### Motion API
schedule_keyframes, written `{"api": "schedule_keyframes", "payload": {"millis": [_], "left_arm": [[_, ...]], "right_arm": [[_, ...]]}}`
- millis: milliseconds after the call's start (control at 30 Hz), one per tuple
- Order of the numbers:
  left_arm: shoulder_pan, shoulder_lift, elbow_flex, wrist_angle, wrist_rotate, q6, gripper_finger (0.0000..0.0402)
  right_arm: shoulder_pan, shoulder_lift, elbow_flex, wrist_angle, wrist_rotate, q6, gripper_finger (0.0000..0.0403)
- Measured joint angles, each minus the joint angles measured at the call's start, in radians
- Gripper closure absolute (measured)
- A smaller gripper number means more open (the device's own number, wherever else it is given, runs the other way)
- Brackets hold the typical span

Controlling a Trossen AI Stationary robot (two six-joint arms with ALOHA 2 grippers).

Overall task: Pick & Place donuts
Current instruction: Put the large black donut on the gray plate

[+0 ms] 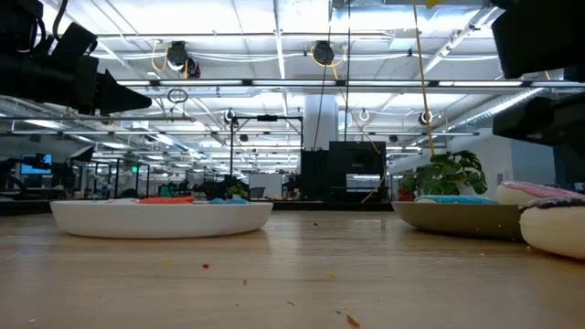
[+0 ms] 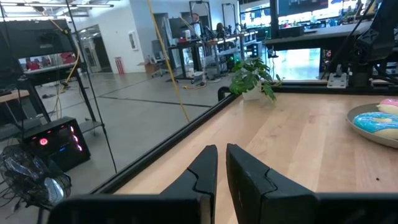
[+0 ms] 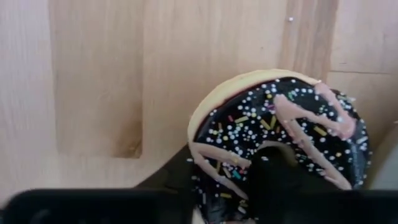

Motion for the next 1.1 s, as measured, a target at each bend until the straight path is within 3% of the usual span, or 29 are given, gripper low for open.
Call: {"api": "schedule_keyframes", "payload": {"millis": [233,400,667,867,1100], "left_arm": [[0.0,0.0,0.0,-0.003,0.0,0.0,0.036],[0.0,0.0,0.0,-0.005,0.0,0.0,0.036],[0.0,0.0,0.0,-0.005,0.0,0.0,0.036],[0.0,0.0,0.0,-0.014,0.0,0.0,0.036],[0.0,0.0,0.0,-0.021,0.0,0.0,0.036]], "right_arm": [[-0.003,-0.075,0.081,-0.046,0.011,-0.071,0.0391],[-0.004,-0.101,0.2,-0.129,0.031,-0.069,0.0385],[-0.005,-0.077,0.445,-0.42,0.088,-0.06,0.0395],[-0.04,-0.076,0.46,-0.574,0.086,0.013,0.0395],[-0.048,-0.072,0.45,-0.575,0.082,0.024,0.0395]]}}
